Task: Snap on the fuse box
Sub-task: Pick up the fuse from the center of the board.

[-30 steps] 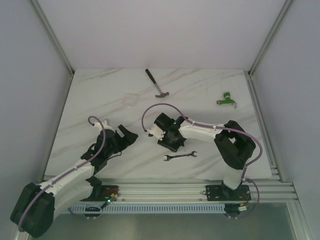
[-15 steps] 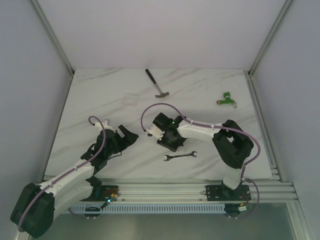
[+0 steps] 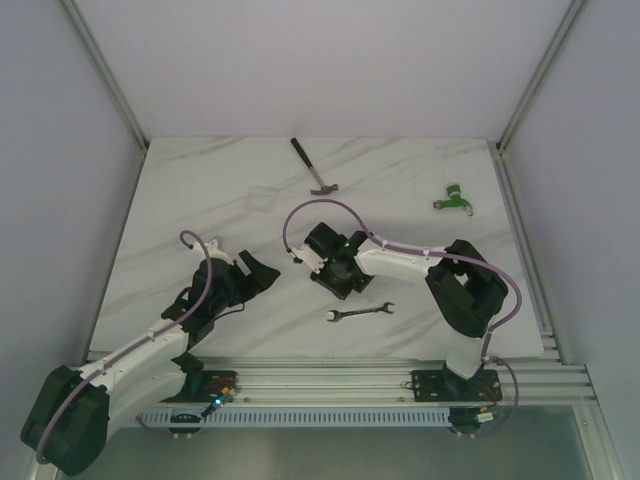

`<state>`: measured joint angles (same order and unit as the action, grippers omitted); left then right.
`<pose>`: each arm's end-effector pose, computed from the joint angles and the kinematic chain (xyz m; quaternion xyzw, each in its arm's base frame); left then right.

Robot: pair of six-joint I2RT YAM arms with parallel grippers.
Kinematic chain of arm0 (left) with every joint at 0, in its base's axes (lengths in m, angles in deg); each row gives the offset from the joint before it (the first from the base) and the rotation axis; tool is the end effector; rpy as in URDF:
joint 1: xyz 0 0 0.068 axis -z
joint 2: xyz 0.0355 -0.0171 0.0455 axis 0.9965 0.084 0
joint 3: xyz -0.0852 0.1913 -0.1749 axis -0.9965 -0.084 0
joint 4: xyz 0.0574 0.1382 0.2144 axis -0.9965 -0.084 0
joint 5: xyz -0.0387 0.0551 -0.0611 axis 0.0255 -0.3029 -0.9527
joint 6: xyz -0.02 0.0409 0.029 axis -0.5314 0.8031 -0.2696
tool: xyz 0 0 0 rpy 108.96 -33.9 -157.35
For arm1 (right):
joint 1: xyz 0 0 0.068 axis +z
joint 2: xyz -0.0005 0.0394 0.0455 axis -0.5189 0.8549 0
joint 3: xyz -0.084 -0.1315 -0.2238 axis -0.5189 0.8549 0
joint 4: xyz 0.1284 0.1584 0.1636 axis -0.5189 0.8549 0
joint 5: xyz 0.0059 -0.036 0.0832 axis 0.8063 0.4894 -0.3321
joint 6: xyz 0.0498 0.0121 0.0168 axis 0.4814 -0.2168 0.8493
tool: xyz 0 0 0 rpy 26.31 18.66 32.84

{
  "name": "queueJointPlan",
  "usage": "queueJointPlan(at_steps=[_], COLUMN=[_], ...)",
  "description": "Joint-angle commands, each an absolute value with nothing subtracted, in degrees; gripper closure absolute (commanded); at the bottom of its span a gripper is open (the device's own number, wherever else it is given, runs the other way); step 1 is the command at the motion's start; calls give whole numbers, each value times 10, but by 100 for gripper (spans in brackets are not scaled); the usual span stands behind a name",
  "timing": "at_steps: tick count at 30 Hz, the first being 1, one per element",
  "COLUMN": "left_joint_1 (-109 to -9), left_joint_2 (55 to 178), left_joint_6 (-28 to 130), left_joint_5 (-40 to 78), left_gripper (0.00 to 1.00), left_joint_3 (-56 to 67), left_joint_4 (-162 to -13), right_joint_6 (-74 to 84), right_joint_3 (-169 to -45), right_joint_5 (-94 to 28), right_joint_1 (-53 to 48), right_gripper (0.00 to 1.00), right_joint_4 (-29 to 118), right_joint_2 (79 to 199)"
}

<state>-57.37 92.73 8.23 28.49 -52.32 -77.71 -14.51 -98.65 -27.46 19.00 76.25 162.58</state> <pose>0.1646 -0.0862 0.1733 -0.2010 0.8193 -0.3489 0.4081 0.2269 0.2746 0.1658 -0.5171 0.8372 0.0704 0.1633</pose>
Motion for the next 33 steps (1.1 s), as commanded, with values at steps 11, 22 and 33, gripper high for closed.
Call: queueJointPlan(at_steps=[11,22,33], left_joint_1=[-555,-556,-555], left_joint_2=[940,917,877], left_joint_6=[84,84,86], left_joint_5=[267,289,312], left_gripper=[16,14,11], left_joint_3=[-530,-532,-536], left_joint_4=[-711,-733,-768], right_joint_6=[59,46,85], right_joint_3=[-991,-1006,-1083], right_joint_5=[-245,-222,-220], right_joint_1=[194,195,181], right_gripper=[77,68,55], right_joint_4=[783,774,788], right_joint_2=[1612,1613,1668])
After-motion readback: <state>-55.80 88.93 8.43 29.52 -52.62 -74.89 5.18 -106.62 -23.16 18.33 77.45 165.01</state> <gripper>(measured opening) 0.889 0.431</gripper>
